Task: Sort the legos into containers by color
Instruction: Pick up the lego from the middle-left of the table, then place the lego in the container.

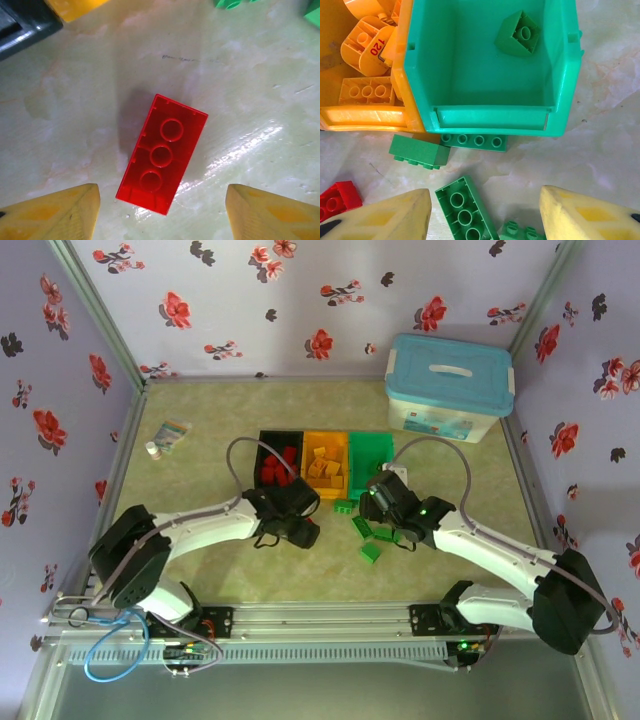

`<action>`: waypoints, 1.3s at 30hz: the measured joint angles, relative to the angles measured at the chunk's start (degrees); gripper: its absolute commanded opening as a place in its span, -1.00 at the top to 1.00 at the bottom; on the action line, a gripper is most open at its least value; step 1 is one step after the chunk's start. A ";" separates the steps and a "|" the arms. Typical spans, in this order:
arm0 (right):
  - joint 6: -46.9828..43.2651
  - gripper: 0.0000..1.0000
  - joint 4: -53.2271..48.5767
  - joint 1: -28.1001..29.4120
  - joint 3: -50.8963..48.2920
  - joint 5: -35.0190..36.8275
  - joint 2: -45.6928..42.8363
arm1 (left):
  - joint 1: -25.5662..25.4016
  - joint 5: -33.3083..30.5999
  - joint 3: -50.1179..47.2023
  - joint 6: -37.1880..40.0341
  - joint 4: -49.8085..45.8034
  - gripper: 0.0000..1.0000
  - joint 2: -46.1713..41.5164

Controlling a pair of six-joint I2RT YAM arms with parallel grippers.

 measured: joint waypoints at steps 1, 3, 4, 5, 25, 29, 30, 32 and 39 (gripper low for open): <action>0.00 -0.19 -0.02 0.00 0.00 0.00 -0.07 | 0.02 -0.02 0.15 0.07 -0.04 -0.35 1.07; 0.00 -0.19 -0.02 0.00 0.00 0.02 -0.35 | 0.02 -0.07 0.55 0.28 -0.07 -0.34 2.93; 0.00 -0.19 -0.02 0.00 0.00 0.02 -0.59 | 0.02 -0.09 0.79 0.48 -0.07 -0.34 3.80; 0.00 -0.19 -0.02 0.00 0.00 0.02 -0.76 | 0.00 -0.11 0.98 0.66 -0.04 -0.34 4.46; -0.17 -0.30 0.31 -0.07 0.00 -0.42 3.02 | 2.08 -3.54 3.21 1.66 -0.57 0.34 2.38; -0.17 -0.33 0.55 -0.09 0.00 -0.66 3.50 | 7.98 -3.52 4.02 1.70 -0.44 0.34 -3.89; -0.20 -0.36 0.74 -0.11 0.00 -0.76 3.50 | 9.88 -3.56 4.72 1.73 -0.44 0.34 -4.85; -0.22 -0.37 0.98 -0.11 0.02 -1.14 3.58 | 13.09 -3.56 6.38 1.99 -0.39 0.34 -5.49; -0.20 -0.37 1.07 -0.11 0.42 -2.40 4.76 | 22.01 -3.50 14.08 3.26 -0.31 0.33 -1.92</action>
